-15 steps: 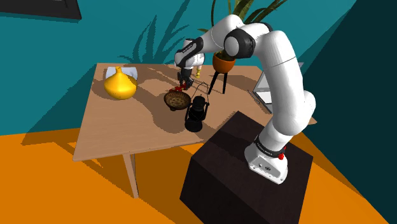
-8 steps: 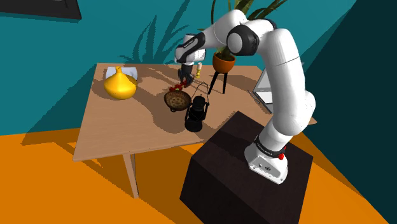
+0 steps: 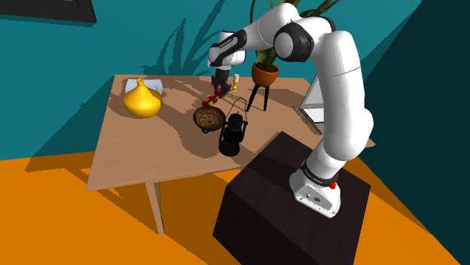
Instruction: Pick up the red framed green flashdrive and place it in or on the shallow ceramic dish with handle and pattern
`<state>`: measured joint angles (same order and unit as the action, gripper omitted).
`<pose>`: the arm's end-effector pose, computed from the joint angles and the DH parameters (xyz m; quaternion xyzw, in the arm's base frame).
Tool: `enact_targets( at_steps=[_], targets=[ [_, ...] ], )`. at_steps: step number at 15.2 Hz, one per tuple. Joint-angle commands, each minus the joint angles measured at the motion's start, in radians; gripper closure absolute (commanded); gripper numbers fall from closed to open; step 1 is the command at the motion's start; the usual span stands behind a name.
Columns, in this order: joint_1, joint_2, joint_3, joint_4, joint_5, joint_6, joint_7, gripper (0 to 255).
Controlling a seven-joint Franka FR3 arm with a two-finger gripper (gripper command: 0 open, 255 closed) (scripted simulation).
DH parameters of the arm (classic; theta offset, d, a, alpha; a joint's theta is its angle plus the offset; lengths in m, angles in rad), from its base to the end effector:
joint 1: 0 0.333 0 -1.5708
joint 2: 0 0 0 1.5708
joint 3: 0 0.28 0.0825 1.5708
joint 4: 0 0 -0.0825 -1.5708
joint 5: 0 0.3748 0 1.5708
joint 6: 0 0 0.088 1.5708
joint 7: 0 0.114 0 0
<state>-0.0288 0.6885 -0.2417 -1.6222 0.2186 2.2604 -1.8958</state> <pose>0.6403 -0.1553 0.1973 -0.7197 -0.6941 0.0001 0.0141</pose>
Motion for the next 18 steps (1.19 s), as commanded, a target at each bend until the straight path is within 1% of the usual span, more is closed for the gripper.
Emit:
enact_targets(
  at_steps=[1, 10, 14, 18],
  targets=[
    [0.002, -0.015, -0.003, 0.004, -0.004, -0.019, 0.002, 255],
    [0.011, -0.085, -0.018, 0.018, -0.024, -0.102, 0.015, 255],
    [0.083, -0.202, -0.018, -0.159, -0.046, -0.038, 0.076, 255],
    [0.152, -0.307, -0.014, -0.308, -0.072, 0.012, 0.149, 255]
  ],
)
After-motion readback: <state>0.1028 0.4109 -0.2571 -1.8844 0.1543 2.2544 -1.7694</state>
